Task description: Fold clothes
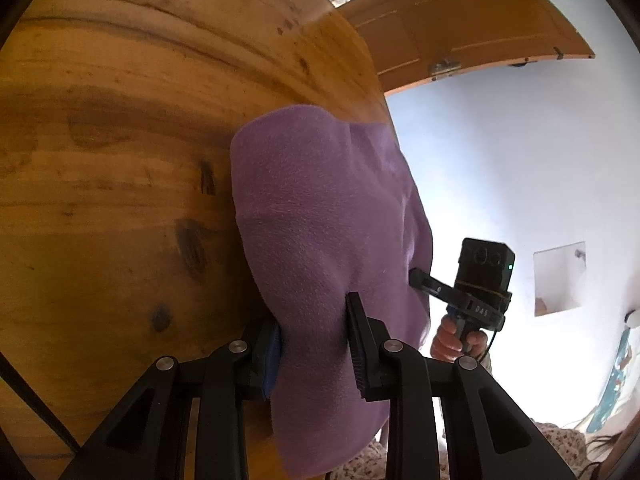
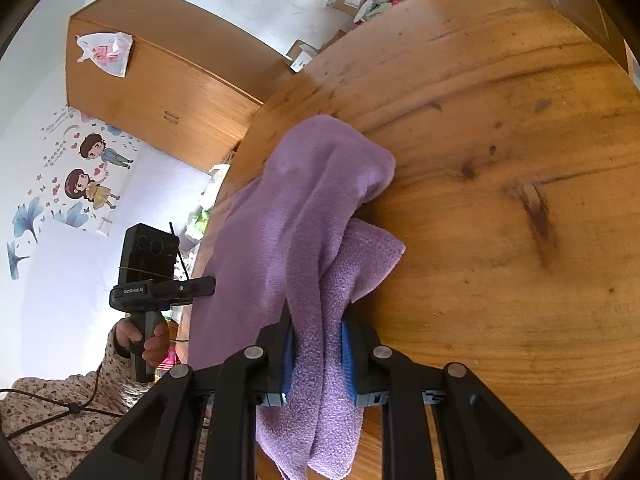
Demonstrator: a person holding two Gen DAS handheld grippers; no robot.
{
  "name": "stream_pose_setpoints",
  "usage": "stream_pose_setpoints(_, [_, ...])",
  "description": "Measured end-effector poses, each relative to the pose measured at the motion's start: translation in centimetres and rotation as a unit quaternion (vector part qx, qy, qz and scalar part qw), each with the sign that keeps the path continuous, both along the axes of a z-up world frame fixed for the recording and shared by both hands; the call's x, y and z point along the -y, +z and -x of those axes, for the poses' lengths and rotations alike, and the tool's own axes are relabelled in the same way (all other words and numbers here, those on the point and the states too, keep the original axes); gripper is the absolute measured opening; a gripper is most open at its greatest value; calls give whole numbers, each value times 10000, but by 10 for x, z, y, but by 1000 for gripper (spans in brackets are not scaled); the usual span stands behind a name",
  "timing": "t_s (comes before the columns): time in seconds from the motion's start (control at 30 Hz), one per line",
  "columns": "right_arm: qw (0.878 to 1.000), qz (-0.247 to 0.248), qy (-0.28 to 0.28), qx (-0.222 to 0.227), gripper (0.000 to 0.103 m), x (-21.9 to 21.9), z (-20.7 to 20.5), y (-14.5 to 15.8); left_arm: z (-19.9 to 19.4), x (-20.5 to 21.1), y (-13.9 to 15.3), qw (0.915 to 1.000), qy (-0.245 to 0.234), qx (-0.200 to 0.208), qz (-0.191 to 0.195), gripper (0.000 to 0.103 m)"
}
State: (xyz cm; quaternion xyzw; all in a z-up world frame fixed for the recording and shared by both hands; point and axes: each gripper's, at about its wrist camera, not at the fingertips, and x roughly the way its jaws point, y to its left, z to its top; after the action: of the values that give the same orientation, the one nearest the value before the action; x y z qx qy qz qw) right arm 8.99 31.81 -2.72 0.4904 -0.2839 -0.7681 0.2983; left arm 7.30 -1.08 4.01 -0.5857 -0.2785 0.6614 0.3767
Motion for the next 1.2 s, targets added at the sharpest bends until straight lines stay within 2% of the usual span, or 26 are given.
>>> stream_pose_setpoints(0.23, [9998,86,73,-193,20,2,13,9,16,20,5,9998,145,-156,-21,30])
stream_pose_setpoints(0.5, [9993,98,231,-264,20,27,37,13,43,42,10,9986,389,-361,42,30])
stream_pose_setpoints(1.2, [9989,183,365,-244,20,88,111,4,119,84,-10,9946,945,-430,91,30])
